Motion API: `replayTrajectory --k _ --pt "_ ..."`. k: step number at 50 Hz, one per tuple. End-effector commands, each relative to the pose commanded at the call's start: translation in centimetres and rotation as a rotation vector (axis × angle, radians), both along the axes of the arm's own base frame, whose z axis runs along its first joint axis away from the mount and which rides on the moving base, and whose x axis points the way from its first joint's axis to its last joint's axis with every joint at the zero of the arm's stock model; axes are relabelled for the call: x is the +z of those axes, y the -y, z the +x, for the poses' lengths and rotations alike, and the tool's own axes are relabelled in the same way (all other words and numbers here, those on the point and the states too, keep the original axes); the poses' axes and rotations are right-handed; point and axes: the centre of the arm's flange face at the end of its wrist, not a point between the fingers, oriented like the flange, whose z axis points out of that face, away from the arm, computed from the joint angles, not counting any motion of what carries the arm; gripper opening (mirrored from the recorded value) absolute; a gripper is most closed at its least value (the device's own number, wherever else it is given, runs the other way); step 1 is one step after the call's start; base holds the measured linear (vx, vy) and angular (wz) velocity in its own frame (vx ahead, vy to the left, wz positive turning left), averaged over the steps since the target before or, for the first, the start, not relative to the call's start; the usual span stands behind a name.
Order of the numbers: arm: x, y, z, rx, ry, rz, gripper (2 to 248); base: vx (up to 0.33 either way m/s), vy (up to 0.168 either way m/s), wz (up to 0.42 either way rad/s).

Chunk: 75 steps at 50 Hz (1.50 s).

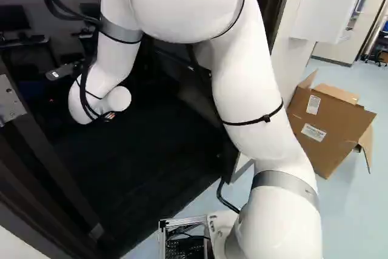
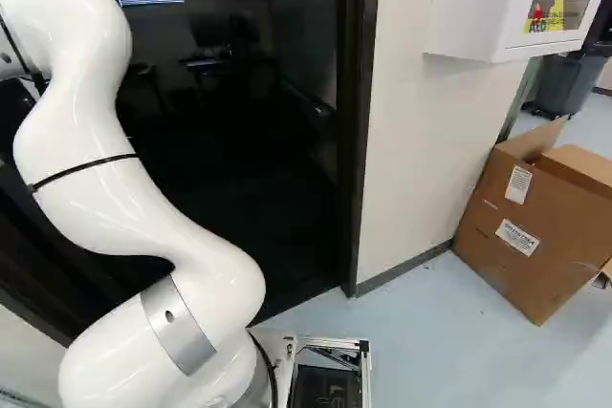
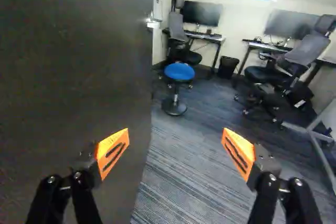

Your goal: Open the door and move inside

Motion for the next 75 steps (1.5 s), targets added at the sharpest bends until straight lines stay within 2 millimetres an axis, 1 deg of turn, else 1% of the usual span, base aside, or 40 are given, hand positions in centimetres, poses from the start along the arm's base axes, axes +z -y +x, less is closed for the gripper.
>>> replayTrajectory --k 27,46,75 --pt "0.5 5.2 0.6 -0.126 -0.047 0.010 247 0.000 0.000 0.000" --pt "0.8 8.8 0.5 -0.203 -0.075 0.015 247 0.000 0.000 0.000" --pt "1.2 14.4 -1.1 -0.305 -0.113 0.021 247 0.000 0.000 0.000"
